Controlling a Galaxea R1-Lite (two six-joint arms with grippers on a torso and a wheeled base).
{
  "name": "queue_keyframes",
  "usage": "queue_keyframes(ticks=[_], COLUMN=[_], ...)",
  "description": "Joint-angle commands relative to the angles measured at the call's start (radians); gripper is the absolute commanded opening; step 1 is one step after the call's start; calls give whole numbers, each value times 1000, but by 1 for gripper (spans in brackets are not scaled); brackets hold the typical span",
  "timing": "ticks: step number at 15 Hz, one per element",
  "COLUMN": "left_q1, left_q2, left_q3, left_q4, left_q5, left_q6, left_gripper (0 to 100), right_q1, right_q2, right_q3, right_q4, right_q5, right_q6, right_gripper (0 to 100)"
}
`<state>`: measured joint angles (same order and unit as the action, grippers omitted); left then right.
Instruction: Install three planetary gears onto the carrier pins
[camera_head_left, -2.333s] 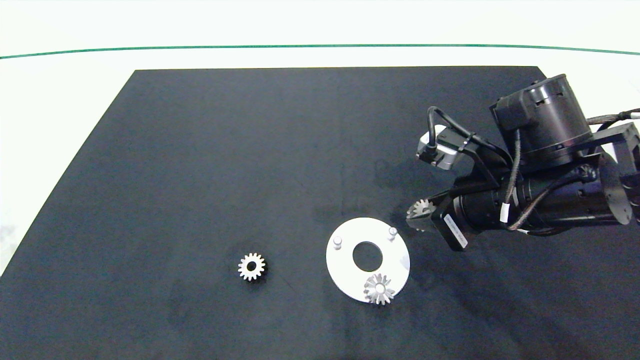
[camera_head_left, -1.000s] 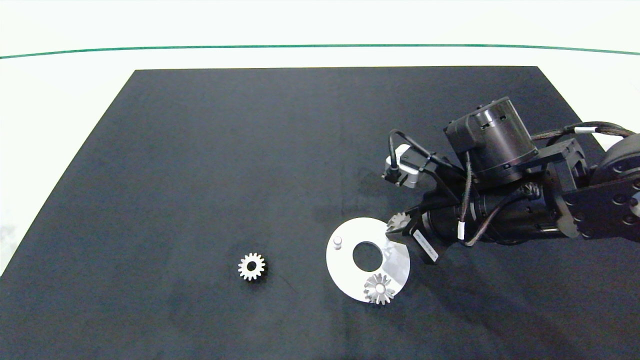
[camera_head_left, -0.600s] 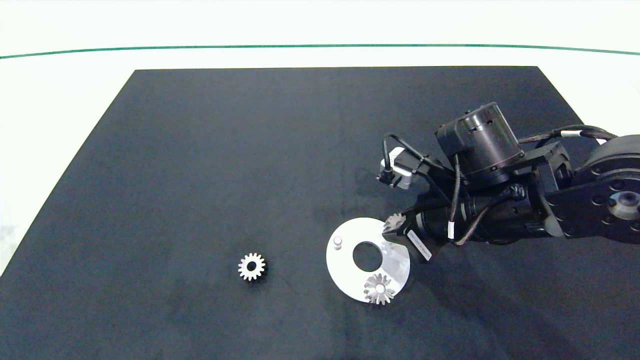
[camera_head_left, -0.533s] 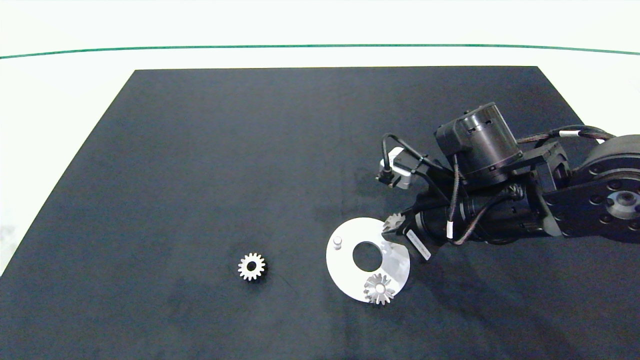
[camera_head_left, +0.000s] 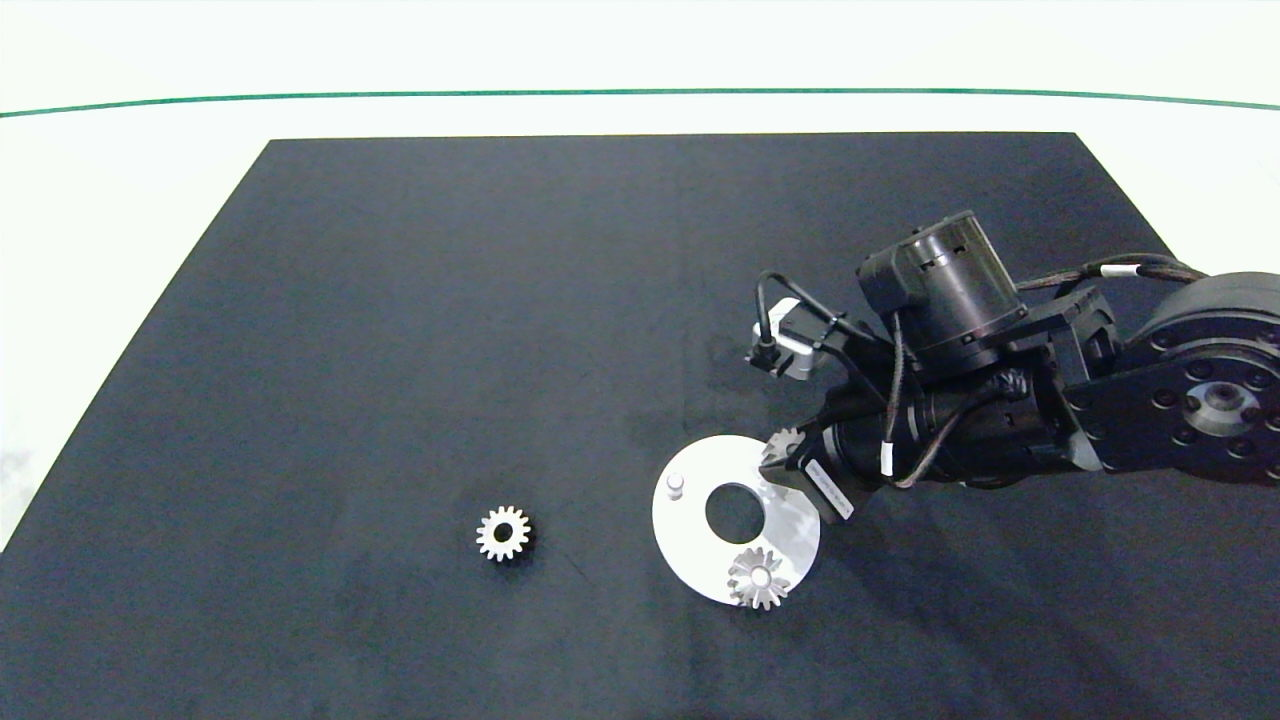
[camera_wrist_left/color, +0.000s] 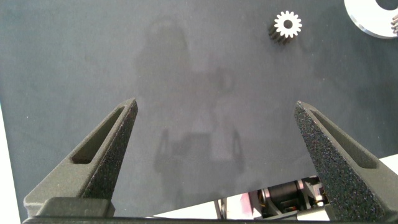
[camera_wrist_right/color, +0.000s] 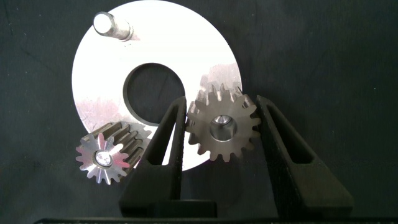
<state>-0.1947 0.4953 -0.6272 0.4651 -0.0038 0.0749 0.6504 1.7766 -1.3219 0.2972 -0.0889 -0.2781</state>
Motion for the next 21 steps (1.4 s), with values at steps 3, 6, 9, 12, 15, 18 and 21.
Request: queue_keyframes(ticks=[3,6,9,12,15,18,21], left_q1=[-19,-19,-19,-19,-19,-17,-17], left_q2=[0,-1,-3,-4,-4,-11,-11], left_q3=[-3,-3,-3,-3,-3,8,27], left_q4=[3,3,3,3,3,3,0], left_q5=[1,1,1,1,1,1,2], left_q6=[0,0,0,-1,-1,0,8], left_gripper=[100,100,100,100,100,100,100], right_q1=[0,0,-2,-2,-3,-3,-29], right_q2=[3,4,7,7,-9,-233,-503], right_q3=[3,1,1,1,6,113,239], right_q4=[2,2,2,2,2,2,3], right_q5=[0,0,-2,-3,-6,-106,-121], right_q6=[-1,-1,-1,-1,0,-6,-27], right_gripper=[13,13,100,100,100,100,100])
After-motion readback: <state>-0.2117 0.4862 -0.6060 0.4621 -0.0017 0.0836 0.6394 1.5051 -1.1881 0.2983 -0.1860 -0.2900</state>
